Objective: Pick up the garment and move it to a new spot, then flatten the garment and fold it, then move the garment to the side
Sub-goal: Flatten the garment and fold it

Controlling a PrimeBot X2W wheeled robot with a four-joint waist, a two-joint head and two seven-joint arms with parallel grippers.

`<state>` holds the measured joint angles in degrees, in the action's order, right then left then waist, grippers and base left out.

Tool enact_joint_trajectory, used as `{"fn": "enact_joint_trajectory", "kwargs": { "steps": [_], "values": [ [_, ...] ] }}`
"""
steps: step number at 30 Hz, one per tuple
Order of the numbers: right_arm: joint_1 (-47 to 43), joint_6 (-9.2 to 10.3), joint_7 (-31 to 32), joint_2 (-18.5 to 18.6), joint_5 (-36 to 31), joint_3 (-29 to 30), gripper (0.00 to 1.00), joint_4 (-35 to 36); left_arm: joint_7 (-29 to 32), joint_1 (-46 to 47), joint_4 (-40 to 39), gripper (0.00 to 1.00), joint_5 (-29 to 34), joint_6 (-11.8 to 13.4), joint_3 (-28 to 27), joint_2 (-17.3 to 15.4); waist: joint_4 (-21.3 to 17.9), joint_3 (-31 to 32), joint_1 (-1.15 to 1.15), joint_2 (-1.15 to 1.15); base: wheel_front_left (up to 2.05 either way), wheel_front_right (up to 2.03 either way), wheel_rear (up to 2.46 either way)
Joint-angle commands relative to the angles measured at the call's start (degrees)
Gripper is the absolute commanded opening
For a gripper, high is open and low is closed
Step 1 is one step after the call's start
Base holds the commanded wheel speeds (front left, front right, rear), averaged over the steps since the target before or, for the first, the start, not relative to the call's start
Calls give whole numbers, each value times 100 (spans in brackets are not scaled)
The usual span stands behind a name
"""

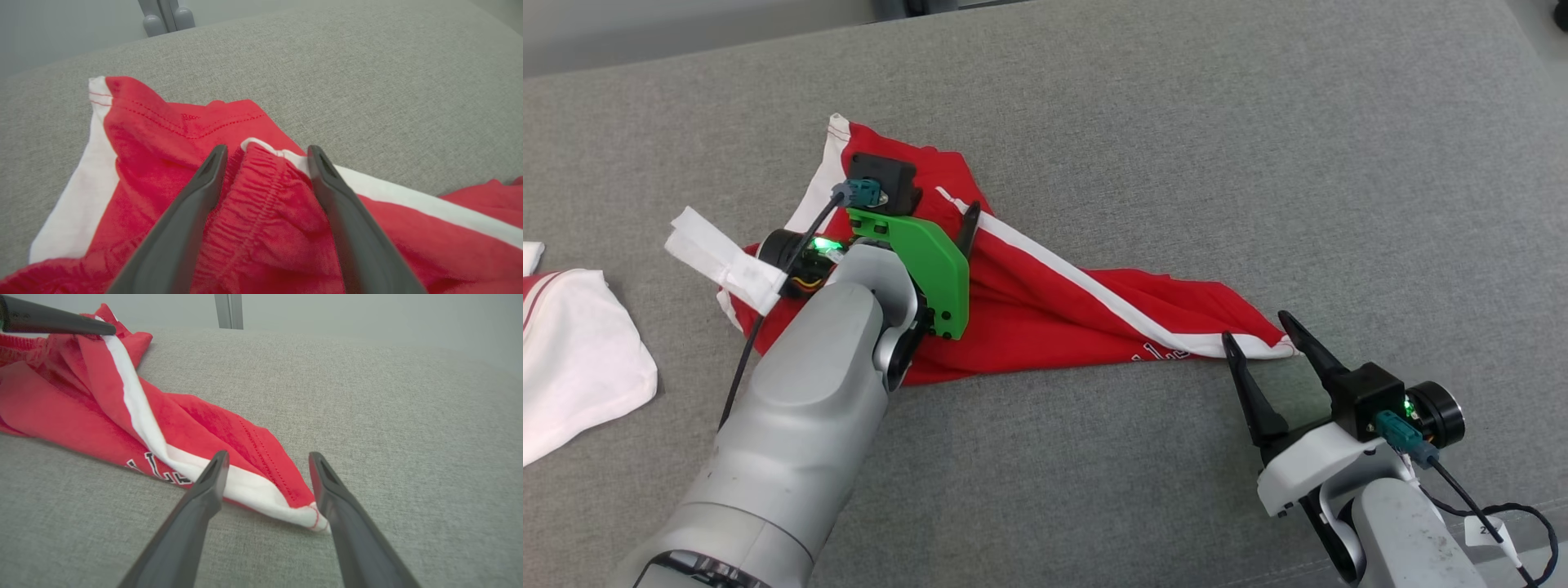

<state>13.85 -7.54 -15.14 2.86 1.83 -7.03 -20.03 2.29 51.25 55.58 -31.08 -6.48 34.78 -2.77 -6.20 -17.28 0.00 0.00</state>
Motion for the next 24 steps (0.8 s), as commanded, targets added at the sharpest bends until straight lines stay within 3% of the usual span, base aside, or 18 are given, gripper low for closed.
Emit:
{"fn": "enact_joint_trajectory", "kwargs": {
  "steps": [1,2,3,12,24],
  "values": [
    [-1,10,-1,15,32,-16,100,-13,120,72,-27,48,-126,33,80,-24,34,26,0,0,0,0,0],
    [3,10,-1,16,34,-20,100,-16,139,64,-41,16,-179,24,116,-24,38,28,0,0,0,0,0],
    [8,9,-1,16,32,-22,100,-17,156,68,-46,0,-186,18,166,-24,41,27,0,0,0,0,0],
    [-114,10,-1,15,-37,131,100,-65,-501,30,-194,0,-274,34,336,-24,190,167,0,0,0,0,0],
    [-521,10,-1,18,-181,469,100,-248,-1394,-953,-674,0,-624,22,686,-23,1101,1000,0,0,0,0,0]
  ]
}}
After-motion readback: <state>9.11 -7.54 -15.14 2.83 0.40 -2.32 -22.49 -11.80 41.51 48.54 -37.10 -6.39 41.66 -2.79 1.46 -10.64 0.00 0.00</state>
